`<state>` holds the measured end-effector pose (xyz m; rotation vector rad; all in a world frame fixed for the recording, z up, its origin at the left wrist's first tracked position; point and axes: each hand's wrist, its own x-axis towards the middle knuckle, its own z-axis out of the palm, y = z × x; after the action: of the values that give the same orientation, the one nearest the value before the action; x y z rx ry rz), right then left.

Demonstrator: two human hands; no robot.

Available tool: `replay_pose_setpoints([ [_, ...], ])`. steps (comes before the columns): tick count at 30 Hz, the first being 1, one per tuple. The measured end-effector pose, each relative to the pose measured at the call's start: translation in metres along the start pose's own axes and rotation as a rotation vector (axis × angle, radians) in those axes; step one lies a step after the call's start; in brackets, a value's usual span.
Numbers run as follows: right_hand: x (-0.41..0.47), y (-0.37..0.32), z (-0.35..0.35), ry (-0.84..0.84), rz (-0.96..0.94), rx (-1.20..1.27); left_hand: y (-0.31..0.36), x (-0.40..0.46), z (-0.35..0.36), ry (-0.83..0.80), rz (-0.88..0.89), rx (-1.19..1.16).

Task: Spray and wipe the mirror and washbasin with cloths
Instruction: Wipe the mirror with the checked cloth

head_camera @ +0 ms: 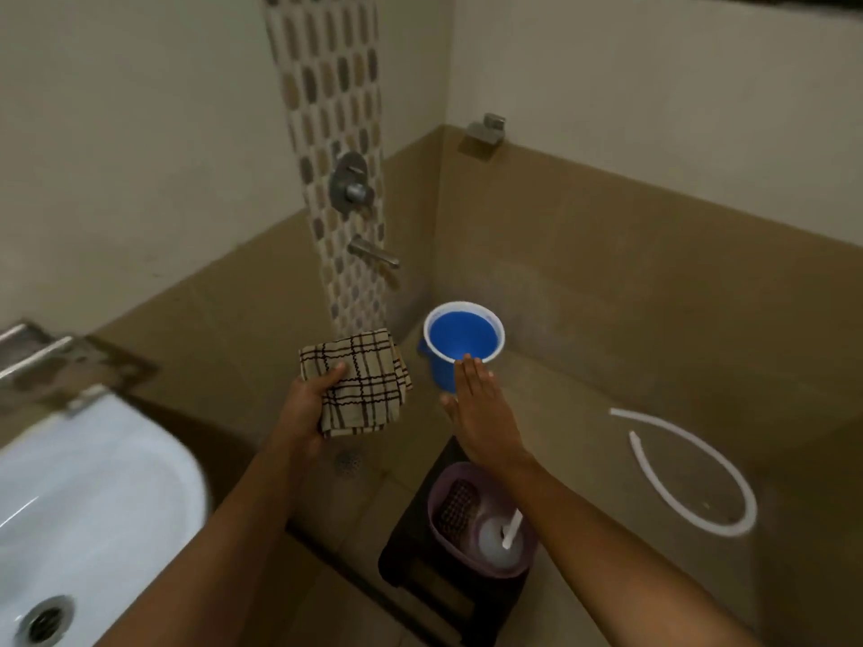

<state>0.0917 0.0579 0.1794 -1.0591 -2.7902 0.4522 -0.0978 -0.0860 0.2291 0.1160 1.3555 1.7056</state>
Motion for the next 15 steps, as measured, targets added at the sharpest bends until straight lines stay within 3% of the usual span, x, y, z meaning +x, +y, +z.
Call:
replay_pose_setpoints([
  [15, -0.011, -0.177, 0.0, -0.024, -0.383, -0.031, 0.045, -0.138, -0.14, 0.278, 0.264, -0.11],
])
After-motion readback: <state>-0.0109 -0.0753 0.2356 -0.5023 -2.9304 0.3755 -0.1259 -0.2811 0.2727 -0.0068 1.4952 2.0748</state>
